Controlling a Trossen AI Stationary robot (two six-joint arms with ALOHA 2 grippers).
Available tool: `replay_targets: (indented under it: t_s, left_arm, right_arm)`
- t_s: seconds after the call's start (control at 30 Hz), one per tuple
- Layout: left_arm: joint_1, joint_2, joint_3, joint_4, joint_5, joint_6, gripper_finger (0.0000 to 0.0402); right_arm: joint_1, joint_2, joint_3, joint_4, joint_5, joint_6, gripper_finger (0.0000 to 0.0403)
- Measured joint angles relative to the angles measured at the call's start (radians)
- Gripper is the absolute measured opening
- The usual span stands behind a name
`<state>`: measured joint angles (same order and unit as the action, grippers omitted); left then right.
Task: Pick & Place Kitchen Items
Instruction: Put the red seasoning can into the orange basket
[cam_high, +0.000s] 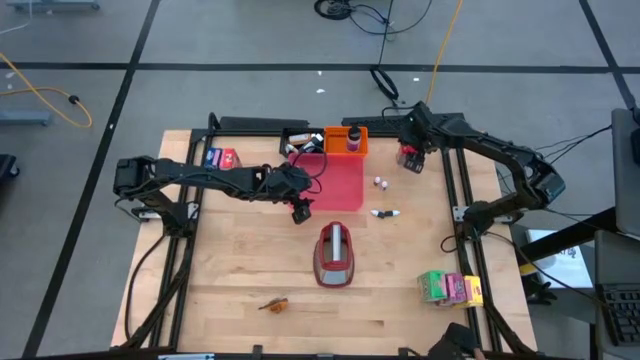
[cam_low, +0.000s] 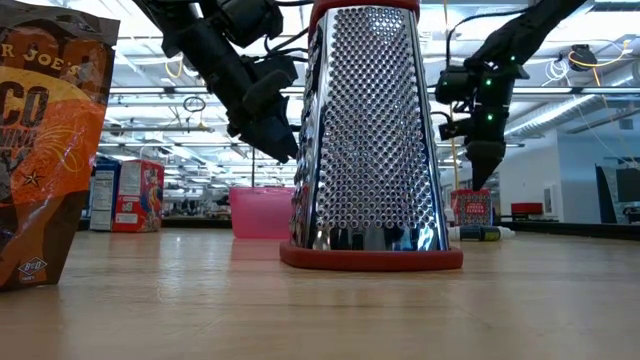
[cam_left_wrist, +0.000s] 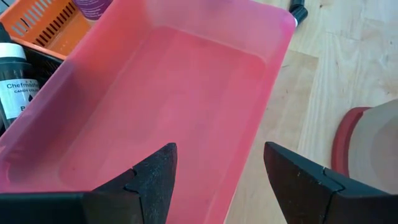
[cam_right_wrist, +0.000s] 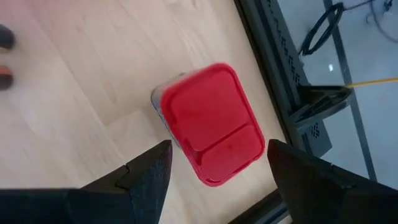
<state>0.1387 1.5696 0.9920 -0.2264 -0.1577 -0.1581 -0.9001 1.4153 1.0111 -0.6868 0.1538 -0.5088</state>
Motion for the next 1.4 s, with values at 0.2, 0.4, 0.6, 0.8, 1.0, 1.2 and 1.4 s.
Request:
replay_targets:
  t_s: [0.2, 0.4, 0.6, 0.8, 1.0, 1.2, 1.4]
  left_arm:
    - [-0.001, 0.000, 0.000, 0.000, 0.000, -0.001, 0.0244]
    - [-0.009, 0.000, 0.000, 0.000, 0.001, 0.005, 0.0244]
    - [-0.010, 0.000, 0.000, 0.000, 0.002, 0.018, 0.0244]
    - [-0.012, 0.000, 0.000, 0.000, 0.003, 0.018, 0.0244]
    - [-0.018, 0.000, 0.000, -0.002, 0.004, 0.019, 0.0244]
    - [-0.017, 0.000, 0.000, -0.002, 0.003, 0.026, 0.0244]
    - [-0.017, 0.000, 0.000, -0.003, 0.003, 0.026, 0.0244]
  right_arm:
    - [-0.004, 0.097, 0.074, -0.044, 0.002, -0.019, 0.0256]
    - [-0.008, 0.136, 0.129, -0.073, 0.003, -0.079, 0.0254]
    - [-0.018, 0.165, 0.130, -0.084, -0.025, -0.085, 0.0254]
    - [-0.025, 0.229, 0.134, -0.064, 0.007, -0.100, 0.0254]
    - [-0.015, 0.223, 0.132, -0.089, -0.027, -0.065, 0.0254]
    - [0.016, 0.209, 0.130, -0.111, -0.025, -0.034, 0.0224]
    - [0.056, 0.210, 0.130, -0.123, -0.020, -0.026, 0.0118]
